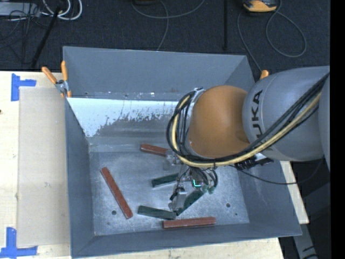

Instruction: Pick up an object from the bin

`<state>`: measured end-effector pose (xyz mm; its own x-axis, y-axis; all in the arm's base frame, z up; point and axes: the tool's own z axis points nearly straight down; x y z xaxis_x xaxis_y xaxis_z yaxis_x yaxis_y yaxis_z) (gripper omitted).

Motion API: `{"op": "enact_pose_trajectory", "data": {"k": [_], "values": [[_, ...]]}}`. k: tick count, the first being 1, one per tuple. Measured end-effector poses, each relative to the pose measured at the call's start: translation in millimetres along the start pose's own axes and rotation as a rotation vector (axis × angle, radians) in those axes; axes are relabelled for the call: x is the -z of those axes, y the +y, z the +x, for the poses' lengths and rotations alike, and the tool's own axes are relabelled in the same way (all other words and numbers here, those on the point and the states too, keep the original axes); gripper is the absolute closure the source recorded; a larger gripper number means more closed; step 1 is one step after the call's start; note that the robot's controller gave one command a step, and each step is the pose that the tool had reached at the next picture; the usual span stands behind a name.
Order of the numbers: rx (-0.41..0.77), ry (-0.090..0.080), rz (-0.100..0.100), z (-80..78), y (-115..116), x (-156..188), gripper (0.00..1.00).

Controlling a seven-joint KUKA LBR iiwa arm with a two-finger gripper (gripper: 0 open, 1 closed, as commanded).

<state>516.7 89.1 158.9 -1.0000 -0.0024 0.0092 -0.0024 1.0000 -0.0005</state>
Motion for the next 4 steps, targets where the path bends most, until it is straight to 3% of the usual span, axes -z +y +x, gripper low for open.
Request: {"op": "enact_pose_trajectory", "data": {"k": [1,2,3,4], "values": [[-0.075,-0.006,-0.002,31.9,32,-92,0.0],[-0.069,-0.01,-0.001,36.5,24,-58,0.0],[-0.244,-0.009,-0.002,26.7,28,-50,0.0],[-0.233,-0.005,0.0,34.4,41,-92,0.0]]}}
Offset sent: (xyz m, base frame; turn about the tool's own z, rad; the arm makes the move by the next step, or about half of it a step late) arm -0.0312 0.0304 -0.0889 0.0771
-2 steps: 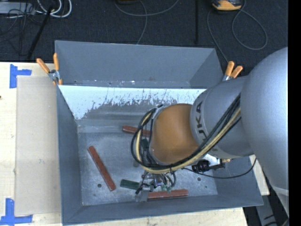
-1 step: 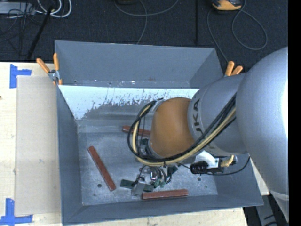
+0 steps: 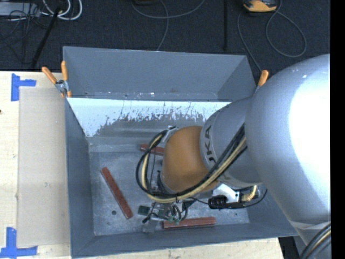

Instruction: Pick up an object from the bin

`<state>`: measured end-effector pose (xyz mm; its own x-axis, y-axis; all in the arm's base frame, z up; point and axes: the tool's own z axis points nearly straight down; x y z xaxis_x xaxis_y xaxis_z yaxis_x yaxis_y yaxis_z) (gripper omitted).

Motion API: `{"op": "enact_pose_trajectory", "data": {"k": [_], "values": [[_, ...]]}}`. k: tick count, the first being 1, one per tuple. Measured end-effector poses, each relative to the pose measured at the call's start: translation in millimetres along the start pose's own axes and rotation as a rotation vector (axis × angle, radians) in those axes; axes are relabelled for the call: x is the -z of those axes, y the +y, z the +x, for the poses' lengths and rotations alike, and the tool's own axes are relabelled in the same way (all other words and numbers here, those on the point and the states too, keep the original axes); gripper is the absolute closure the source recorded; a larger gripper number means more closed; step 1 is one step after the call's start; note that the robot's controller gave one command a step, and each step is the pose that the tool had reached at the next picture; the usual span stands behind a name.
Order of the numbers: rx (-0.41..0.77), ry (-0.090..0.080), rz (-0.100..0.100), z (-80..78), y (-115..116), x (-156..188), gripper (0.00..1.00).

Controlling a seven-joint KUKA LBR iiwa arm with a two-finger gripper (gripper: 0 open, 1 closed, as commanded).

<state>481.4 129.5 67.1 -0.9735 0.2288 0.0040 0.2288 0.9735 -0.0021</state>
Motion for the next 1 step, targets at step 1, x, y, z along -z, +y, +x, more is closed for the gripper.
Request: {"op": "enact_pose_trajectory", "data": {"k": [1], "values": [[-0.001,-0.005,-0.002,-0.7,-0.2,-0.1,0.0]]}}
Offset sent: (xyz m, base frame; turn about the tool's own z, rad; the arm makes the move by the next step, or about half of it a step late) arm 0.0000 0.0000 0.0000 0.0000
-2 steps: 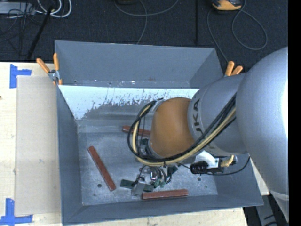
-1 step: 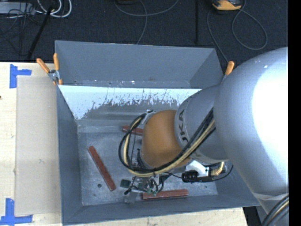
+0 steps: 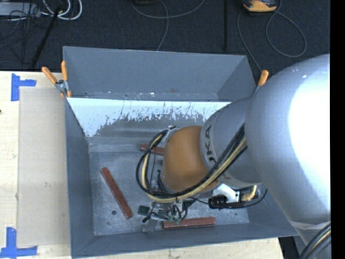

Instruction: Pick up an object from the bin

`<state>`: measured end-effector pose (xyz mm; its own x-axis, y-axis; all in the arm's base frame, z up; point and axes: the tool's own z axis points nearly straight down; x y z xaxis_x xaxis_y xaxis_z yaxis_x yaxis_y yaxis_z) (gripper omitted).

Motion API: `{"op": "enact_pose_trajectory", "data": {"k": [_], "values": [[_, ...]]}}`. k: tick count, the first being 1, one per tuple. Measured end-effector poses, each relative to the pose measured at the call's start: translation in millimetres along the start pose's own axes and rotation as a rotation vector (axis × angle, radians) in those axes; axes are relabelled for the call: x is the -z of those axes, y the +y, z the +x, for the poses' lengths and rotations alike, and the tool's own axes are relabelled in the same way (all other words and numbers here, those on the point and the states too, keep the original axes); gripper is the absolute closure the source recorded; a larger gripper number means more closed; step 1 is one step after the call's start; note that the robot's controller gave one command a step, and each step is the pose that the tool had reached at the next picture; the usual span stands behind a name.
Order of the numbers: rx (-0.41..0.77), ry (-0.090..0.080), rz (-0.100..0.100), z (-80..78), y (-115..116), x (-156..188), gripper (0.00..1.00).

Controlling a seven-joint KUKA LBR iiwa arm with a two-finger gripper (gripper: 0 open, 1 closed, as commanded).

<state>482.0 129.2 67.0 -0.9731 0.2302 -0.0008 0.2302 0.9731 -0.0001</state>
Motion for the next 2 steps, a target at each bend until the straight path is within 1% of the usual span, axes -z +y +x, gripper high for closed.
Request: {"op": "enact_pose_trajectory", "data": {"k": [1,2], "values": [[-0.001,0.001,-0.001,0.3,0,0,1.0],[-0.001,-0.003,-0.002,-1.1,0,62,1.0]]}}
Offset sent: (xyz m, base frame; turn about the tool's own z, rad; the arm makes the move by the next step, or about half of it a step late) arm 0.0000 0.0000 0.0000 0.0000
